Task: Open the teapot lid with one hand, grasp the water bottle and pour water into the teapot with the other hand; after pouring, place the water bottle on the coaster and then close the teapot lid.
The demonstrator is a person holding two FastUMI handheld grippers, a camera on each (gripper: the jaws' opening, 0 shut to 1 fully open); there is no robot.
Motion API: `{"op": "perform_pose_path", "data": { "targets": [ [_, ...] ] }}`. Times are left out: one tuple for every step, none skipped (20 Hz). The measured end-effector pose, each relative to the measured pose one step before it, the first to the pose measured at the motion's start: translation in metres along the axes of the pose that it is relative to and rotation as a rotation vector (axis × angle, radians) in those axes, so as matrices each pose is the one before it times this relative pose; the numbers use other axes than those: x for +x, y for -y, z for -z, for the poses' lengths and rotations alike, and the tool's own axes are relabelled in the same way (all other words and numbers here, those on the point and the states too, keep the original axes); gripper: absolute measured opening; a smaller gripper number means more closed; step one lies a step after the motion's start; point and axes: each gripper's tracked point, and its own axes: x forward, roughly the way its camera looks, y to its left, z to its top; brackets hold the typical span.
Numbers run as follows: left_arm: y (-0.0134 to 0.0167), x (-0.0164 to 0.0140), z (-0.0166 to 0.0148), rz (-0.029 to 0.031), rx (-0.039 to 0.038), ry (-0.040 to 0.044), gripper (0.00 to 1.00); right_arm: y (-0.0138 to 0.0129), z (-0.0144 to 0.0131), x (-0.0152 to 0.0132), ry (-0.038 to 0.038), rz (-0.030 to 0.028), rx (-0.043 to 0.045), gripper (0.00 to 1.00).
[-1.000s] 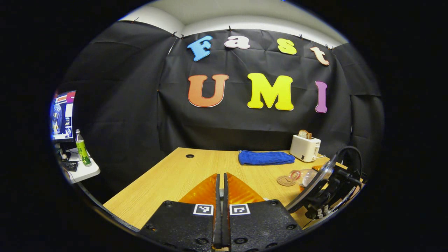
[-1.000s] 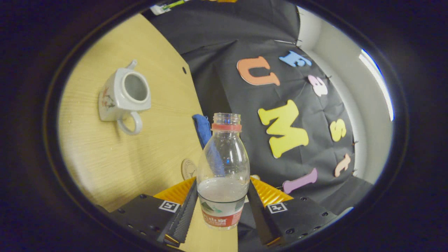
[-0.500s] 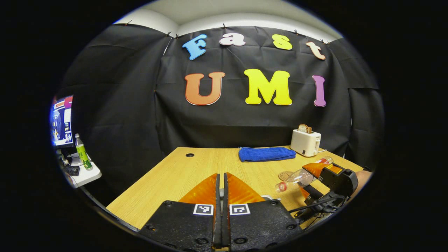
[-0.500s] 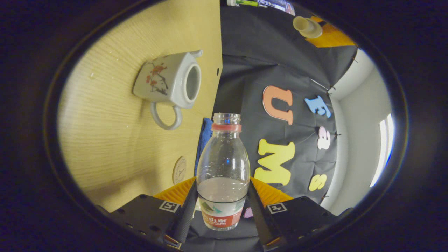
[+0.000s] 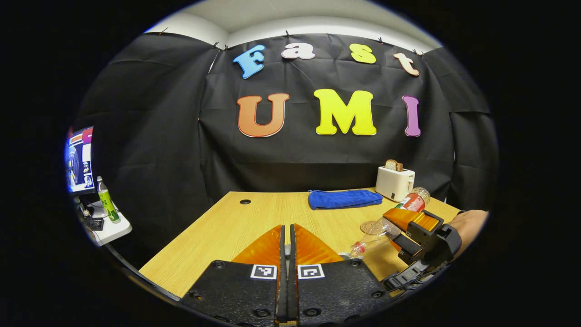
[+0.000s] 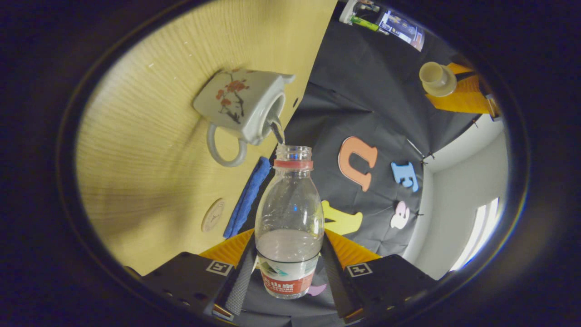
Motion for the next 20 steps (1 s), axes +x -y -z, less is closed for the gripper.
{"op": "perform_pose_path", "data": {
  "targets": [
    [0.00036,0.00063,0.00048,0.00124,0.00001,0.0005,0.03,0.00346,-0.0016,-0.00154,0.00439,0.01381,-0.01615,0.78],
    [-0.00081,-0.00002,0.00075,-0.0007,0.00108,-0.00132,0.03,0.00616,-0.0025,0.00226,0.00659,0.01785,-0.01749,0.77],
    [-0.00046,0.00072,0.0001,-0.00075,-0.00009,-0.00308,0.03,0.00434,-0.00156,-0.00037,0.00645,0.01504,-0.01982,0.77],
    [-0.00032,-0.00024,0.00075,0.00004,-0.00089,-0.00339,0.03,0.00468,-0.00156,0.00071,0.00461,0.02184,-0.02363,0.77],
    [0.00011,-0.00099,0.00124,-0.00064,0.00035,-0.00231,0.03,0.00665,-0.00099,-0.00031,0.00434,0.02675,-0.02641,0.77],
    [-0.00056,0.00109,0.00081,-0.00062,0.00094,-0.00205,0.03,0.00484,-0.0011,0.00077,0.00409,0.02163,-0.02208,0.77],
    [-0.0001,0.00013,-0.00012,0.00003,0.00169,-0.00012,0.03,0.00457,-0.00095,0.00092,0.00476,0.01821,-0.018,0.77],
    [0.00008,-0.00009,0.00037,0.00028,0.00042,-0.00103,0.03,0.00386,-0.00077,0.00064,0.00356,0.01501,-0.0155,0.77],
    [0.00047,0.00028,-0.00019,0.00046,-0.00067,-0.00061,0.03,0.00302,-0.00038,0.00064,0.00205,0.00924,-0.01367,0.77],
    [0.00009,-0.00055,0.0001,0.00023,0.00047,-0.00029,0.03,0.00356,-0.00073,0.0001,0.00113,0.01048,-0.01077,0.77],
    [-0.0013,0.00002,0.00066,-0.00089,0.00054,-0.00089,0.03,0.00455,-0.00079,0.00053,0.00108,0.0119,-0.00741,0.77],
    [-0.00016,0.00042,0.00015,-0.00085,0.00111,0.00027,0.03,0.0027,0.00079,0.00061,-0.00118,0.00725,-0.00314,0.77],
    [0.00027,-0.00028,-0.00002,0.0,0.00111,-0.0013,0.03,0.00123,0.00189,-0.0005,-0.00218,0.00294,-0.0039,0.77],
    [0.0,0.0003,0.00017,0.00021,0.00003,-0.00033,0.03,0.00178,0.00119,0.00295,-0.00176,-0.00072,-0.00023,0.77],
    [0.00009,0.0,0.00095,-0.00033,0.00008,-0.00081,0.03,0.00105,0.00116,0.00068,-0.00337,0.00101,-0.00443,0.77],
    [-0.00011,0.00003,-0.00005,0.00035,0.00094,0.00019,0.03,0.00115,0.00015,0.00014,0.00169,0.00093,-0.00226,0.77],
    [-0.00017,0.00021,-0.0005,-0.00047,0.00084,0.00005,0.03,-0.00043,0.00107,-0.00057,0.00026,-0.0013,-0.00161,0.77],
    [-0.00036,0.00023,0.00079,-0.00008,0.00084,-0.00039,0.03,0.00038,-0.00107,0.00158,0.00066,-0.00011,-0.00143,0.75],
    [0.00055,-0.00035,-0.00009,-0.0002,0.00079,-0.00119,0.03,0.00022,-0.00004,0.00032,0.00144,-0.00186,-0.00244,0.75],
    [-0.00002,0.0008,0.00016,-0.00012,0.00033,-0.0014,0.03,-0.0001,0.00105,-0.00054,0.00055,0.00188,-0.0021,0.75]
  ]
}}
